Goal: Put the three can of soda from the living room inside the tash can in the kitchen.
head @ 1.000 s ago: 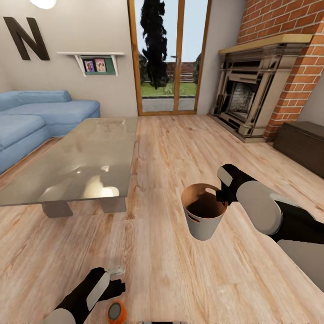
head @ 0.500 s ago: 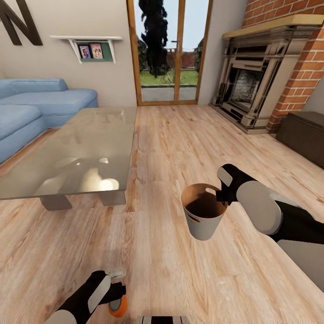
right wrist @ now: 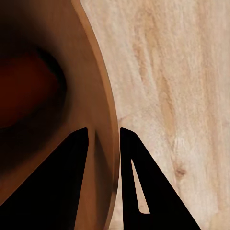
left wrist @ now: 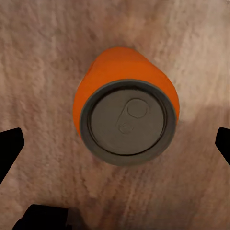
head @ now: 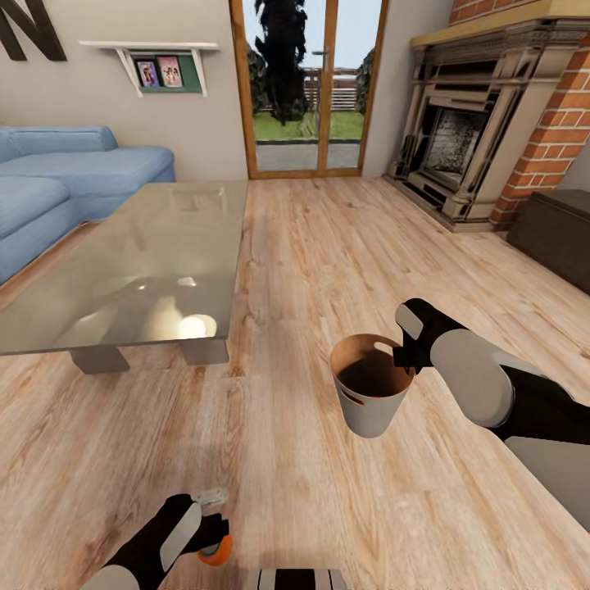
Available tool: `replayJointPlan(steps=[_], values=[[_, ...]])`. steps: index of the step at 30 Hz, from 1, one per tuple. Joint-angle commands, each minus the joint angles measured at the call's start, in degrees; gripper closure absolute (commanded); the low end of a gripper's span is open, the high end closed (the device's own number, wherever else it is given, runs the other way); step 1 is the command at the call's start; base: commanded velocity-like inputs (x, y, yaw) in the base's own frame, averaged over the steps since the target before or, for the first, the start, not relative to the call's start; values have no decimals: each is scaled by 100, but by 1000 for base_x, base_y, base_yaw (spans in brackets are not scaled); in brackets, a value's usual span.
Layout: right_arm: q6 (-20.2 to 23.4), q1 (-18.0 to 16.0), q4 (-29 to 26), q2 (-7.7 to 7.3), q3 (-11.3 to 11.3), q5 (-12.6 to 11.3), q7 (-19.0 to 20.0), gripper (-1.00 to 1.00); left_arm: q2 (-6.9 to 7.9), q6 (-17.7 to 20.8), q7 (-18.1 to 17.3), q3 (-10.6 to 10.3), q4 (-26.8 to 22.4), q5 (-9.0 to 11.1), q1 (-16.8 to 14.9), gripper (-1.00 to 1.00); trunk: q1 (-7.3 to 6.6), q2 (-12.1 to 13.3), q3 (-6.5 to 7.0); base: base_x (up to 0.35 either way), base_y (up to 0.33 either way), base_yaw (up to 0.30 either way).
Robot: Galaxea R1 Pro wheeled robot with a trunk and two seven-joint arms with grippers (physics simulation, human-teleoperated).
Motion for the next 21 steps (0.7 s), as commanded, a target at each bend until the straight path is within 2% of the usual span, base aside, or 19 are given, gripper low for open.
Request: replayJointPlan(steps=[1,7,16,21], values=[[0,-3,-1,0,-22,-32,0,100,-1,-3,0,0,-5,1,0,-100,-1,0,1,0,0,0],[0,-3,-1,0,-22,-32,0,100,-3,-91,-3,-10,-44,1,0,-100,-1,0,1,0,0,0],[0,-3,0,0,-21,-32,0,100,-3,-428,-1,-263,-24,2,0,-100,-1,0,1,0,0,0],[0,-3,2,0,-17,-32,0,100,-3,-602,0,-299,-1,-8,0,-100,-1,0,1,0,0,0]])
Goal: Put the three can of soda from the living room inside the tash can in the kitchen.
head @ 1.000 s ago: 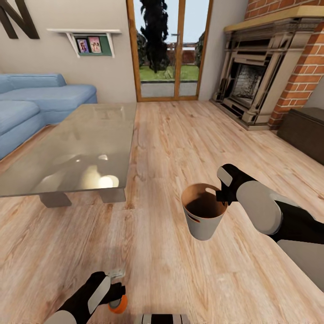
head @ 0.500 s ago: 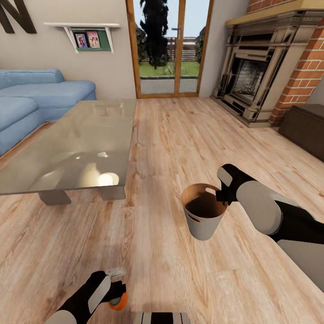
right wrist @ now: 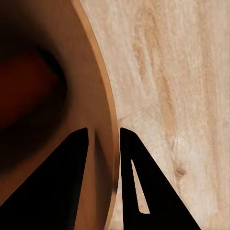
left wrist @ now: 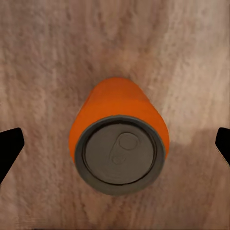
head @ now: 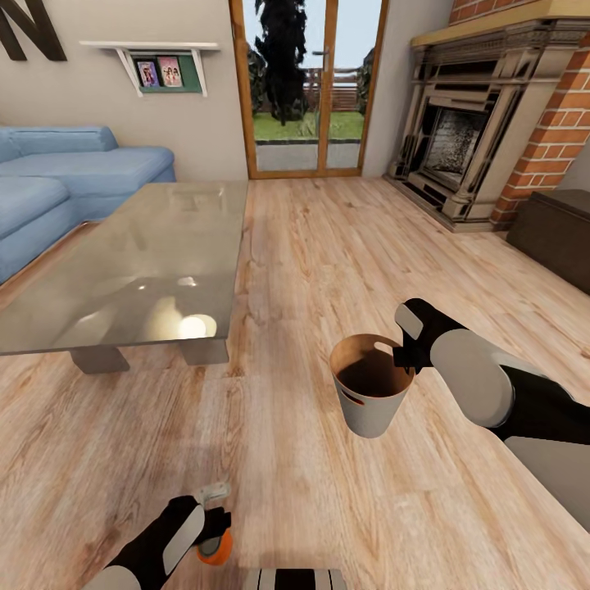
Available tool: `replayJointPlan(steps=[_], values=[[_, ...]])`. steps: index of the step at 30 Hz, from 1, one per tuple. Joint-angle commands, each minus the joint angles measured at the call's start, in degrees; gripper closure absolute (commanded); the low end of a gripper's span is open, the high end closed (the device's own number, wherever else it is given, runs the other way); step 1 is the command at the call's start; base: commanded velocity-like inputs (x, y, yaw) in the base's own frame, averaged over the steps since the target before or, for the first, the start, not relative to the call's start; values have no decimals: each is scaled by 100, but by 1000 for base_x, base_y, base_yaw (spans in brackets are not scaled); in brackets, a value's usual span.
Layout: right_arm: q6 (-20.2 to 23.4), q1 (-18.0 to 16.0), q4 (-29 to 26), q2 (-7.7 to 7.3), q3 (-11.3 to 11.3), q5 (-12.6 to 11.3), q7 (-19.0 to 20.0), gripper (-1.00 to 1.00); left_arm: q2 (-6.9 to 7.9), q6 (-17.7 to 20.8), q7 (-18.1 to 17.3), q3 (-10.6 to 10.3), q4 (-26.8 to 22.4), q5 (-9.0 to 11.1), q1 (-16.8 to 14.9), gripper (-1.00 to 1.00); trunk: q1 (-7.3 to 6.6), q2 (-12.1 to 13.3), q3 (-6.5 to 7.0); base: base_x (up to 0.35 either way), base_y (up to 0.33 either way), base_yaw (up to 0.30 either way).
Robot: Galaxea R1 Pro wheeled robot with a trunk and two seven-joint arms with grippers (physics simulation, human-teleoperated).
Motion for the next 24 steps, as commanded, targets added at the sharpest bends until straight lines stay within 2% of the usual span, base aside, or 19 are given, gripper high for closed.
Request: replayJointPlan(steps=[1,10,18,22,24], values=[[0,-2,-1,0,-21,-32,0,100,0,-15,0,-2,2,-1,0,-100,-1,0,1,0,0,0],[0,-2,3,1,-24,-32,0,100,2,-100,-2,-18,-20,-1,0,-100,20,-11,-177,0,0,0],[0,-2,5,6,-20,-30,0,100,0,-236,-7,-32,-48,1,0,-100,20,-11,-177,0,0,0],[0,-2,5,1,-22,-26,0,100,0,-294,-18,-114,-52,1,-2,-100,30,-16,-265,0,0,0],[0,-2,6,-1,-24,-24,0,100,0,-324,-18,-171,-53,1,-3,-100,30,-16,-265,0,0,0]])
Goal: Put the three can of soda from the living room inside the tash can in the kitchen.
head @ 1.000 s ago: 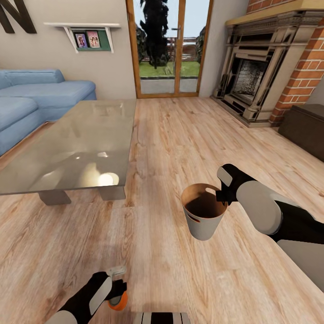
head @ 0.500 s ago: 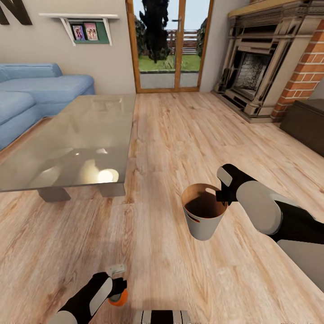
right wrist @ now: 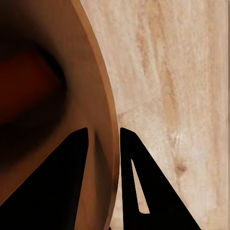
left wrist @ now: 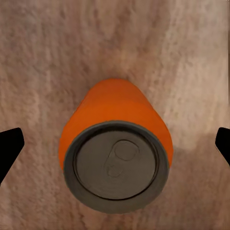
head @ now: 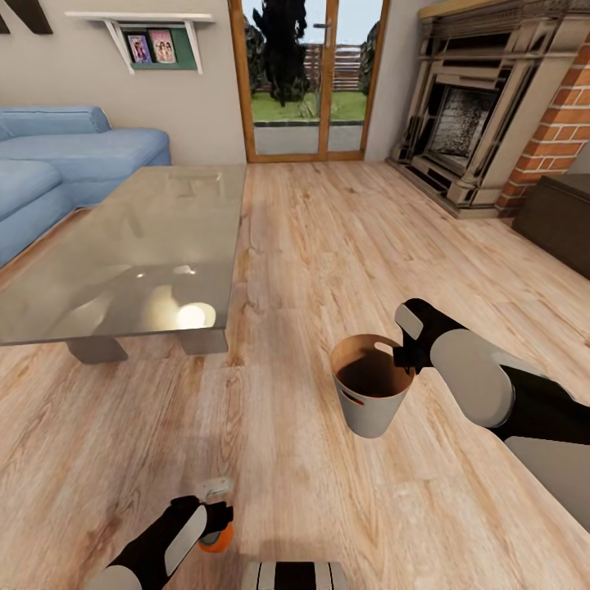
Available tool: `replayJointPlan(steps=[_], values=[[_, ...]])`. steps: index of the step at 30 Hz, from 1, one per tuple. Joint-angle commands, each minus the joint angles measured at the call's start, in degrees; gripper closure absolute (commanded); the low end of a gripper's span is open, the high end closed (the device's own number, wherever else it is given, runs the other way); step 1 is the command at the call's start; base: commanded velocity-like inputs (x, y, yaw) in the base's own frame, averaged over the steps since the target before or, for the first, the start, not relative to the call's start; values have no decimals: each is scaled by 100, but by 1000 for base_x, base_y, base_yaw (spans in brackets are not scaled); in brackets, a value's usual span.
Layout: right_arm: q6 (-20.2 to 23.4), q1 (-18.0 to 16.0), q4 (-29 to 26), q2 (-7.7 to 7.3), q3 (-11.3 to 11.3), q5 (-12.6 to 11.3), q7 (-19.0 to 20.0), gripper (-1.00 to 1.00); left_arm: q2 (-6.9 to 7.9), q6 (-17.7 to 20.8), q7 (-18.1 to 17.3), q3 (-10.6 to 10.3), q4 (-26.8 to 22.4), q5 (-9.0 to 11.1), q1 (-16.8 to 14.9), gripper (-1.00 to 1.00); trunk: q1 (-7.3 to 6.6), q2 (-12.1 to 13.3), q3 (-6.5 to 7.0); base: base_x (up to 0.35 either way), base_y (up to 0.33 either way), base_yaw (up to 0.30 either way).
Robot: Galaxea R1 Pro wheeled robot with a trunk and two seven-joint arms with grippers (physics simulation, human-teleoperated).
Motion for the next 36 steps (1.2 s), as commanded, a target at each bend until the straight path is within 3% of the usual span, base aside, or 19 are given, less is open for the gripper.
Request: replayJointPlan(steps=[1,4,14,36], values=[[0,-2,1,0,-26,-46,0,100,0,-7,0,-14,0,0,0,-100,-1,0,0,0,0,0],[0,-2,2,0,-28,-45,0,100,0,-29,0,-50,15,0,-2,-100,-1,0,0,0,0,0],[0,-2,2,0,-29,-45,0,100,-1,-115,-7,-72,39,0,0,-100,25,-14,-221,0,0,0],[0,-2,2,-7,-47,-45,0,100,-9,-121,-9,-74,32,0,1,-100,35,-19,-310,0,0,0]])
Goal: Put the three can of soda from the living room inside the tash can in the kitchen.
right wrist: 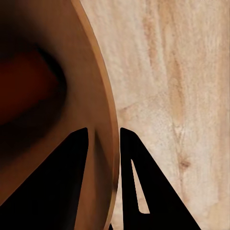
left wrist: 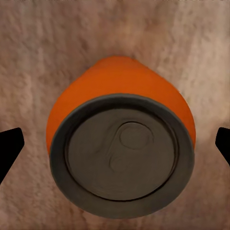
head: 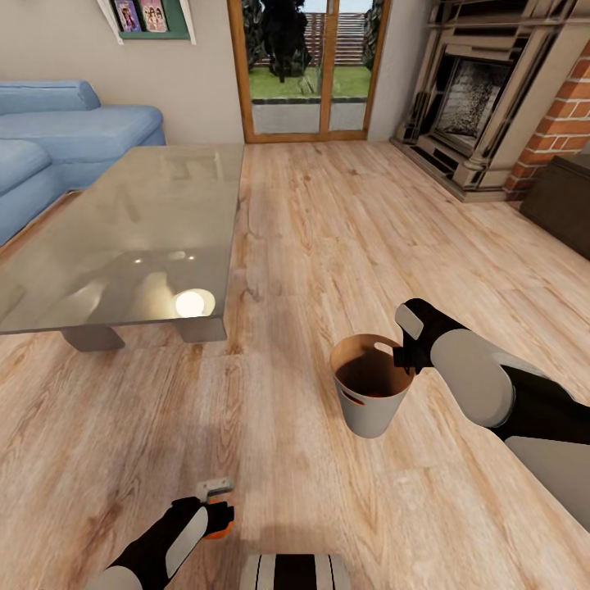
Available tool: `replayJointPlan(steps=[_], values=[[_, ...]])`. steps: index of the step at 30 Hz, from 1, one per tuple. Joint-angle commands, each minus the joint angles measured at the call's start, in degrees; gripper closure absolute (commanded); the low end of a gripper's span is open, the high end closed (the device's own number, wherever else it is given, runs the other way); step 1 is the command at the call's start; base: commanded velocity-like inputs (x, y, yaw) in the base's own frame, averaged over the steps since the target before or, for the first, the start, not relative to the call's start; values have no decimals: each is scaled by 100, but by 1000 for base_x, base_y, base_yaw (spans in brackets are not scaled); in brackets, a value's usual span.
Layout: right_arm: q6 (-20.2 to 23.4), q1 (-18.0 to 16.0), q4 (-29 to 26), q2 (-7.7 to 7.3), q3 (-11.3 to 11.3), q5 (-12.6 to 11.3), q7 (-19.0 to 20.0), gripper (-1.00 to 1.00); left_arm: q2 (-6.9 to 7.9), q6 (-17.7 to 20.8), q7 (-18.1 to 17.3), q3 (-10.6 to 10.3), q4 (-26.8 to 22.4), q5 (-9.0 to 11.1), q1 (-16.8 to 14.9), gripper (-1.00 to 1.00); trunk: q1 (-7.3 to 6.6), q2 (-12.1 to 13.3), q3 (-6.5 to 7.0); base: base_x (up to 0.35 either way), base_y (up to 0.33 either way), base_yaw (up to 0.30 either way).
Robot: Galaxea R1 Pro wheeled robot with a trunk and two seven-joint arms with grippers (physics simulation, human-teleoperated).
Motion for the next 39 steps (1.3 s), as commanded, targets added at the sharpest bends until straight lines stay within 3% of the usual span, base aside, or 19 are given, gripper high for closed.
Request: replayJointPlan(steps=[1,9,10,23,33,39], values=[[0,-2,1,-1,-16,-31,-1,100,0,0,0,2,-2,3,1,-100,-1,0,0,0,0,0],[0,-2,1,-2,-16,-31,-1,100,7,-3,5,0,-10,1,1,-100,-1,0,0,0,0,0],[0,-2,1,-2,-16,-31,-1,100,8,-5,7,2,-11,1,-1,100,-1,0,0,0,0,0],[0,-2,1,1,-16,-31,-1,100,8,-9,7,6,-25,6,2,100,-1,0,0,0,0,0],[0,-2,1,10,-16,-31,-2,100,17,-2,0,12,-159,9,16,100,-26,13,222,0,0,0],[0,4,1,21,-16,-31,-10,100,31,71,-10,56,-545,16,27,100,-42,21,355,0,0,0]])
